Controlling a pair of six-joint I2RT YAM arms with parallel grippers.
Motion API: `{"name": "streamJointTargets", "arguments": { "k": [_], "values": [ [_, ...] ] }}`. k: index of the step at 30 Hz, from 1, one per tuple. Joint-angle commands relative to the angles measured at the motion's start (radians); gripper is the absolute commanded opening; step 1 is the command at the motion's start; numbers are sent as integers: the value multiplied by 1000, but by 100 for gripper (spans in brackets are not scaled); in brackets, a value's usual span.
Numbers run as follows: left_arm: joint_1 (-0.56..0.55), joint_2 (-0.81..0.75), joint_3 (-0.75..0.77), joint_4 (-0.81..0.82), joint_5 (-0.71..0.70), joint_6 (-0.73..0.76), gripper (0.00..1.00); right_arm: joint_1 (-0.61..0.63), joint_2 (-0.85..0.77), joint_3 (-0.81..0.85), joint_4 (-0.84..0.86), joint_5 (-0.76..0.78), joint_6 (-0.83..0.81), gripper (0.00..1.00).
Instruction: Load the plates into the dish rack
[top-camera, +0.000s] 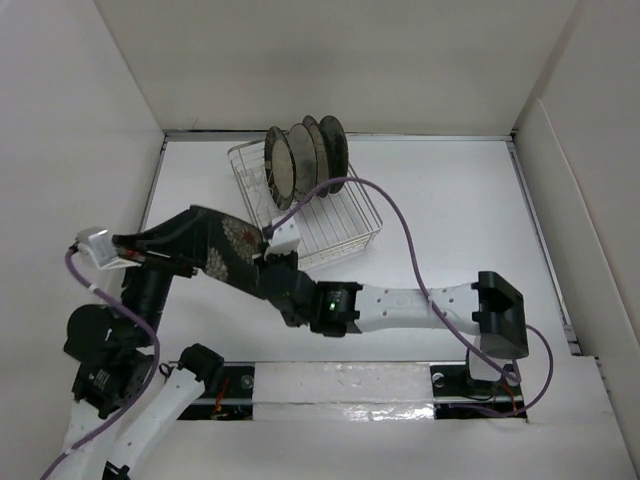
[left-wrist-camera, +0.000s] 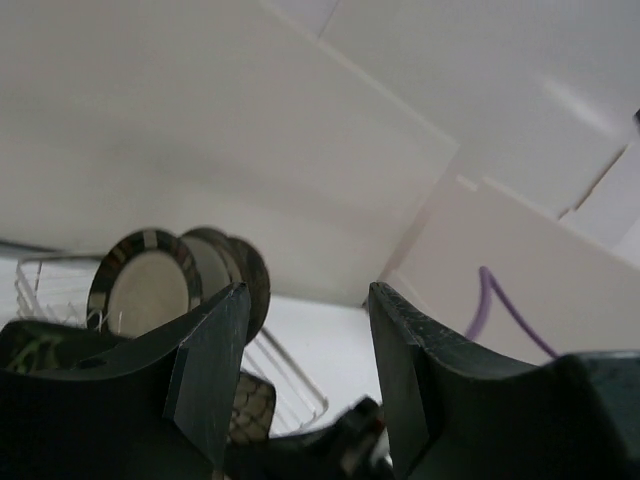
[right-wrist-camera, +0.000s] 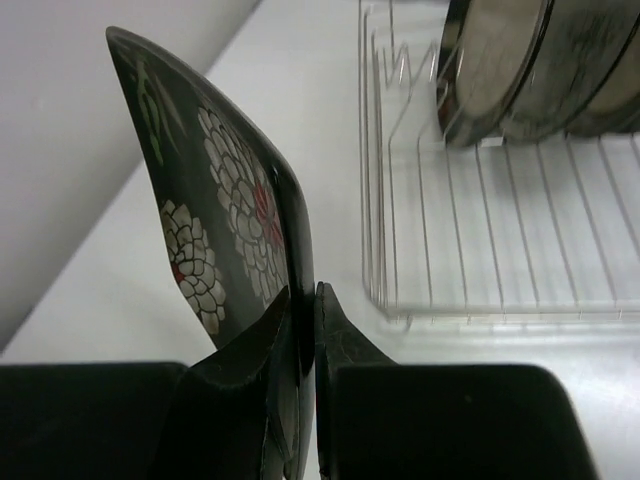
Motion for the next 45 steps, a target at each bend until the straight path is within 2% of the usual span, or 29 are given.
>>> {"name": "streamJointTargets", "arguments": {
  "k": [1,5,9,14,15,18,25,28,35,45],
  "values": [
    [-5,-35,85,78,-44,5,48,-108,-78,137,244,-32,-120,0],
    [-5,-52,131,140,-44,6,48,-206,-49,206,285,-86,-120,0],
    [-5,-58,102,168,-24,-8,48,-275,-11,241,449,-43,-187,0],
    [-5,-75,-38,171,-16,-22,48,-300,100,340,626,69,-398,0],
    [-5,-84,-62,170,-11,-31,48,-311,123,355,716,122,-516,0],
    [-5,-104,-132,173,4,-40,48,-321,200,412,816,173,-626,0],
    [-14,-128,-171,154,-50,8,48,-352,370,605,801,176,-684,0],
    [-25,-164,-181,170,-70,14,47,-363,419,670,749,166,-657,0],
    [-25,-201,-217,197,-100,11,48,-384,490,705,691,161,-598,0],
    [-25,-211,-235,208,-125,27,48,-393,572,759,524,132,-439,0]
  ]
}}
